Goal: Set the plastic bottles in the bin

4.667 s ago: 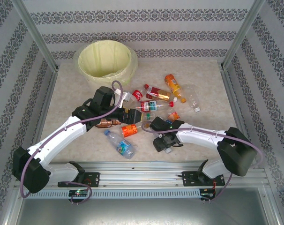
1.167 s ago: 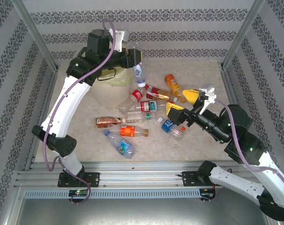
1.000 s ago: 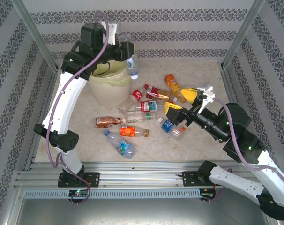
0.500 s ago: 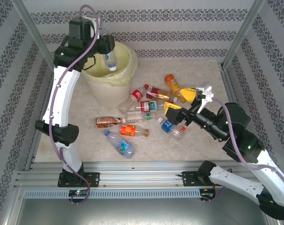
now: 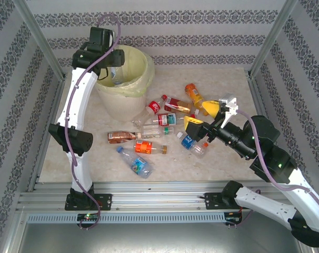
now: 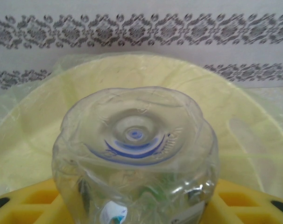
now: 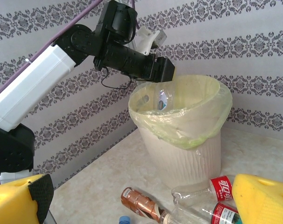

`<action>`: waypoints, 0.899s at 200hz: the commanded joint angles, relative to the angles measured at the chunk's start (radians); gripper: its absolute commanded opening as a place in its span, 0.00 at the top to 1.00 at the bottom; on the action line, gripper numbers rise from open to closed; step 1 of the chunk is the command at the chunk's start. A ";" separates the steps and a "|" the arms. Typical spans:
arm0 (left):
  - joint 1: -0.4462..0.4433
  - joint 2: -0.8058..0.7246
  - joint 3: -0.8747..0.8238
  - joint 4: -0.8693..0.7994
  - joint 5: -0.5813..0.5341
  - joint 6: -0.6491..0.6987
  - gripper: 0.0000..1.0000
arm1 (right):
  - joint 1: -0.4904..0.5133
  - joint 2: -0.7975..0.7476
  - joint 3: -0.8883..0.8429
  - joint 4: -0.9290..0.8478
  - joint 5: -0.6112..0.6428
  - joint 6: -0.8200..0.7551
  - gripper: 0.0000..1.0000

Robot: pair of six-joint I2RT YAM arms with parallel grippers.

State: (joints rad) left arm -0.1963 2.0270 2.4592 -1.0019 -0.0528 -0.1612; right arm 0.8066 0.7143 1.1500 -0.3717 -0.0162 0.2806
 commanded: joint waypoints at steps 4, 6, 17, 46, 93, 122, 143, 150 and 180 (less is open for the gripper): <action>0.014 0.027 -0.037 -0.050 -0.073 -0.024 0.46 | -0.008 -0.004 -0.006 -0.015 -0.001 0.008 0.02; 0.014 0.027 -0.040 -0.050 -0.075 -0.025 0.46 | -0.008 -0.006 -0.006 -0.017 0.000 0.008 0.02; 0.018 0.027 -0.067 -0.040 -0.079 -0.033 0.46 | -0.008 -0.007 -0.007 -0.025 0.001 0.009 0.02; 0.024 0.027 -0.141 -0.012 -0.086 -0.055 0.46 | -0.008 -0.012 -0.012 -0.046 0.001 0.011 0.02; 0.045 0.022 -0.256 0.031 -0.074 -0.095 0.46 | -0.008 -0.028 -0.007 -0.073 -0.005 0.004 0.02; 0.049 0.019 -0.281 0.039 -0.061 -0.107 0.42 | -0.008 -0.028 -0.003 -0.078 -0.009 0.003 0.02; 0.050 0.018 -0.279 0.033 -0.060 -0.111 0.38 | -0.008 -0.027 -0.004 -0.081 -0.014 0.003 0.02; 0.050 0.017 -0.277 0.032 -0.059 -0.113 0.36 | -0.008 -0.026 -0.003 -0.082 -0.013 0.005 0.02; 0.050 0.000 -0.278 0.034 -0.050 -0.115 0.26 | -0.009 -0.033 -0.009 -0.081 -0.011 0.009 0.02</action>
State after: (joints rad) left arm -0.1555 2.0476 2.1788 -0.9943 -0.1089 -0.2604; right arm 0.8066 0.6933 1.1492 -0.4458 -0.0162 0.2840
